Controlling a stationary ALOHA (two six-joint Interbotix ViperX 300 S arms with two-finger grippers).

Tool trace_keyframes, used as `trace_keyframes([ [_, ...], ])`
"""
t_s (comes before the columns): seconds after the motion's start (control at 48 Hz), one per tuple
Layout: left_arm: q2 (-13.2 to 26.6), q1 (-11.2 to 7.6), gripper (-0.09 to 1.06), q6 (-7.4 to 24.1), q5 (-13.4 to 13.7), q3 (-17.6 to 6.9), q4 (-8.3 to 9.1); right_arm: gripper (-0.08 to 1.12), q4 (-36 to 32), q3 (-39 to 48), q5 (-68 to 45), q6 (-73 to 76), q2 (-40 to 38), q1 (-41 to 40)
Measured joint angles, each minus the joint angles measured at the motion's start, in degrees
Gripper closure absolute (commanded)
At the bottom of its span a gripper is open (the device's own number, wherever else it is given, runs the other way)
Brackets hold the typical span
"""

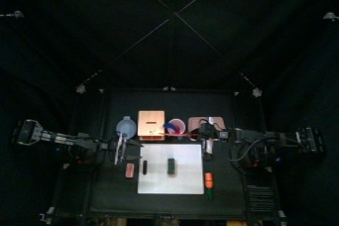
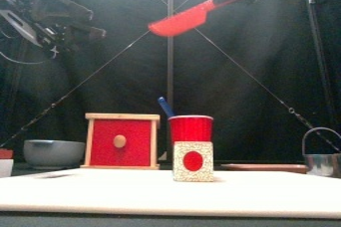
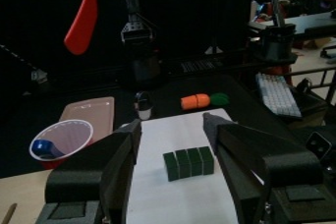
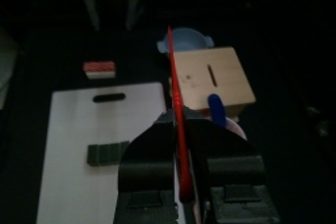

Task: Cut the sushi into 4 pieces with the knife
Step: Grasp knife edge with left hand

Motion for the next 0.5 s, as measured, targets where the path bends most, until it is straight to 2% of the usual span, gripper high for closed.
trace_keyframes([
  [0.104, 0.0, 0.0, 0.09, -0.26, 0.0, -0.09, -0.09, 0.9, 0.18, 8.53, -12.74, 1.05, -3.52, 0.09],
  [0.292, 0.79, -0.97, 0.09, -0.35, 0.0, -1.23, -2.29, 0.9, 2.81, 20.04, -31.03, 1.14, -3.25, 0.09],
  [0.417, 2.64, -1.76, 0.09, -0.35, 0.0, -2.29, -3.25, 0.9, 3.25, 23.29, -36.56, 0.97, -0.97, 0.53],
  [0.5, 4.66, -2.02, 0.09, -0.35, 0.0, -3.6, -4.57, 0.9, 3.34, 23.73, -37.53, 1.05, 1.05, 1.14],
])
